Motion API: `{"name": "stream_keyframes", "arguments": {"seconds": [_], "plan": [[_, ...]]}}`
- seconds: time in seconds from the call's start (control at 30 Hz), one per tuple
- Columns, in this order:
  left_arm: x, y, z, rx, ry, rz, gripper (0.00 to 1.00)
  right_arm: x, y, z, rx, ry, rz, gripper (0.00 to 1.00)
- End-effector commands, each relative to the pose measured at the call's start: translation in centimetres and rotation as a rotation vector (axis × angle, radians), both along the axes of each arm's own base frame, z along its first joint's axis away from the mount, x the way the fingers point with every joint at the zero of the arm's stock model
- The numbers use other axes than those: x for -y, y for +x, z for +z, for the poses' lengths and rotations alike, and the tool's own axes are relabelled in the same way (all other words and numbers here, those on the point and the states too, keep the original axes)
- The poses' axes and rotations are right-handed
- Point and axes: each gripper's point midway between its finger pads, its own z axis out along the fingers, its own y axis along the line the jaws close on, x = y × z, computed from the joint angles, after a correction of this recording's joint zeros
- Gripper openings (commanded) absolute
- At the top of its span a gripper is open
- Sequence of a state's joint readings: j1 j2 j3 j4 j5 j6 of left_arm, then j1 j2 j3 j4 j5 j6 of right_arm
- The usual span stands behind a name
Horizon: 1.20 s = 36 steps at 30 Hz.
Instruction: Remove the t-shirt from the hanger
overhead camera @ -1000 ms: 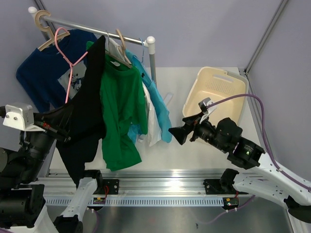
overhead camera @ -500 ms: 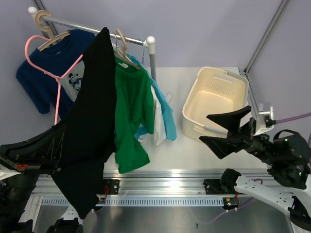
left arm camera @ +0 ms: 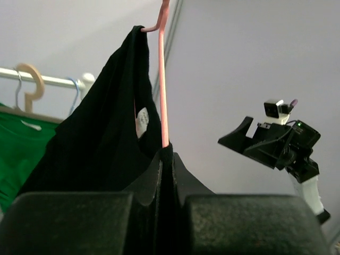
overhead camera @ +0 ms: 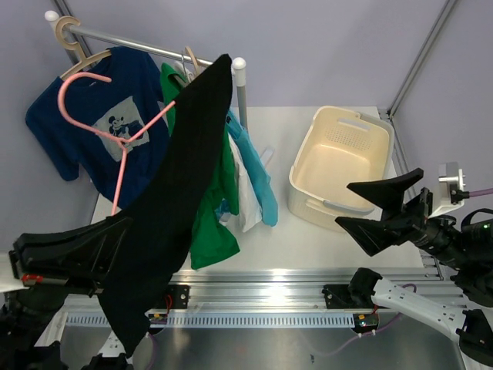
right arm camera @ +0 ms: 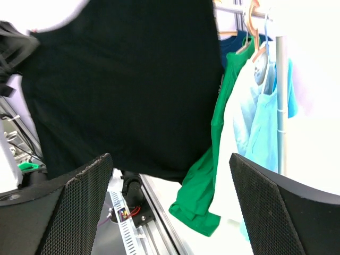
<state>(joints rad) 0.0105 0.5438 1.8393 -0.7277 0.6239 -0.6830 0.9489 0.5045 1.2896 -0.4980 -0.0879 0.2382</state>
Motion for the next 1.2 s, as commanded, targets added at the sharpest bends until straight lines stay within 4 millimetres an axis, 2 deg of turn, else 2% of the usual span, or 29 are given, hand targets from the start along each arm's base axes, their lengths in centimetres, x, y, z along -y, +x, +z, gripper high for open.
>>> {"name": "stream_keyframes", "arguments": {"seconds": [0.0, 0.03, 0.07, 0.13, 0.17, 0.2, 0.23, 0.27, 0.3, 0.37, 0.47, 0.6, 0.73, 0.8, 0.83, 0.93, 1.03, 1.17], "plan": [[1.2, -4.1, 2.0, 0.145, -0.01, -0.107, 0.0, 1.4, -0.8, 1.7, 0.039, 0.016, -0.009, 0.98], [1.3, -4.5, 2.2, 0.153, -0.01, -0.112, 0.0, 1.7, -1.0, 2.3, 0.048, 0.025, -0.008, 0.98], [1.3, -4.2, 2.6, 0.149, -0.011, -0.111, 0.0, 2.2, -1.5, 3.4, 0.063, 0.039, -0.005, 0.98], [1.4, -4.8, 3.9, 0.174, -0.015, -0.115, 0.0, 2.1, -1.5, 4.1, 0.055, 0.031, -0.001, 0.97], [1.5, -6.8, 5.2, 0.228, -0.016, -0.12, 0.0, 2.6, -1.9, 4.7, 0.053, 0.041, 0.003, 0.97], [1.7, -6.1, 6.2, 0.197, -0.038, -0.141, 0.0, 2.7, -2.0, 4.9, 0.052, 0.046, 0.006, 0.97], [2.2, -6.7, 6.6, 0.198, -0.025, -0.171, 0.0, 2.9, -2.3, 5.1, 0.057, 0.054, 0.008, 0.97], [2.9, -8.6, 7.4, 0.242, -0.012, -0.171, 0.0, 3.1, -2.4, 5.2, 0.064, 0.058, 0.007, 0.97], [3.5, -8.2, 7.8, 0.209, -0.02, -0.193, 0.0, 3.4, -2.5, 5.4, 0.071, 0.065, 0.003, 0.97], [5.3, -9.6, 7.6, 0.227, 0.04, -0.2, 0.0, 3.9, -2.5, 5.4, 0.082, 0.06, -0.013, 0.97], [7.3, -9.4, 6.5, 0.169, 0.093, -0.217, 0.0, 4.6, -2.5, 5.9, 0.083, 0.06, -0.034, 0.97], [8.4, -10.1, 5.4, 0.136, 0.125, -0.243, 0.0, 5.4, -3.4, 6.8, 0.095, 0.077, -0.025, 0.98], [9.9, -10.6, 4.0, 0.097, 0.181, -0.26, 0.0, 7.3, -4.6, 8.2, 0.128, 0.124, -0.03, 0.97], [10.6, -10.2, 3.1, 0.08, 0.204, -0.236, 0.0, 8.4, -5.3, 8.7, 0.145, 0.149, -0.033, 0.97], [10.2, -9.1, 2.9, 0.043, 0.178, -0.234, 0.0, 8.9, -5.6, 9.1, 0.155, 0.163, -0.037, 0.97], [10.3, -9.1, 2.7, 0.032, 0.155, -0.228, 0.0, 10.1, -6.0, 9.7, 0.166, 0.194, -0.054, 0.96], [10.7, -8.3, 3.0, 0.03, 0.157, -0.195, 0.0, 10.0, -6.0, 10.0, 0.165, 0.187, -0.055, 0.95], [11.1, -6.2, 3.7, 0.063, 0.176, -0.092, 0.0, 8.3, -5.2, 10.1, 0.156, 0.134, -0.039, 0.96]]}}
